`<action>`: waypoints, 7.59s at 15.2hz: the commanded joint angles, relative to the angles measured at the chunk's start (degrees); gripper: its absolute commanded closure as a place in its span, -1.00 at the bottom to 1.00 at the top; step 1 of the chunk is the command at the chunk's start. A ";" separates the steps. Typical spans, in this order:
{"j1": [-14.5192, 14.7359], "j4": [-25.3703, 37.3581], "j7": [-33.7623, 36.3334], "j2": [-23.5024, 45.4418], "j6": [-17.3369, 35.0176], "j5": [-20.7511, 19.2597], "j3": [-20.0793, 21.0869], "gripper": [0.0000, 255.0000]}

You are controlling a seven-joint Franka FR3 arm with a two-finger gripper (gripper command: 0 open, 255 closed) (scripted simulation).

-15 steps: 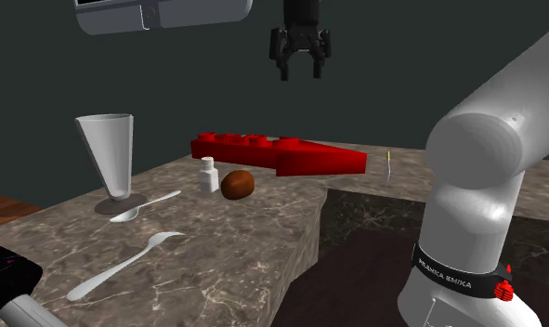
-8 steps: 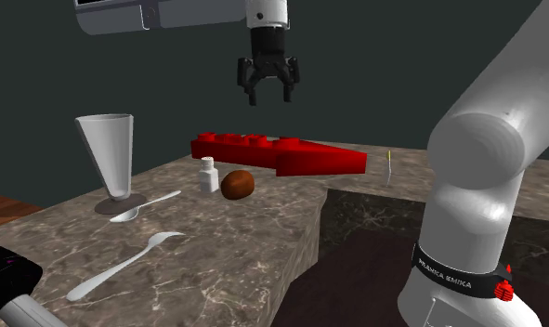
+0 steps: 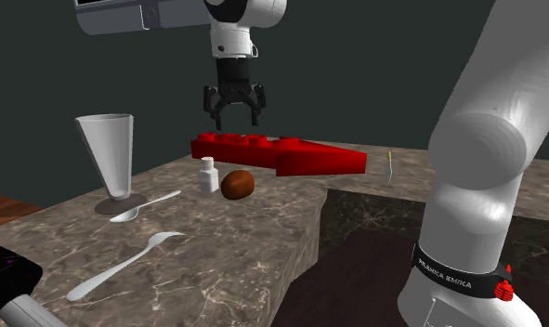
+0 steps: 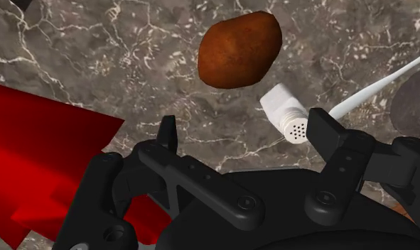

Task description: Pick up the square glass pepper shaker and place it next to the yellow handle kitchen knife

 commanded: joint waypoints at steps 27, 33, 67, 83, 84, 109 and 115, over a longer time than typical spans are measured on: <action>1.75 8.10 8.08 19.57 10.66 -1.98 2.19 1.00; 1.75 8.10 8.08 19.58 10.67 -1.99 2.19 1.00; 0.38 20.55 4.59 9.66 -11.51 0.10 1.28 1.00; -7.65 -1.39 -14.65 -11.40 -10.40 -1.58 -10.54 1.00; -8.19 -2.19 -15.89 -12.34 -10.49 -2.01 -11.43 1.00; -21.19 -1.54 -50.04 -15.95 -11.21 -14.55 -37.89 1.00; -22.37 4.38 -59.65 -10.42 -10.34 -14.48 -45.67 1.00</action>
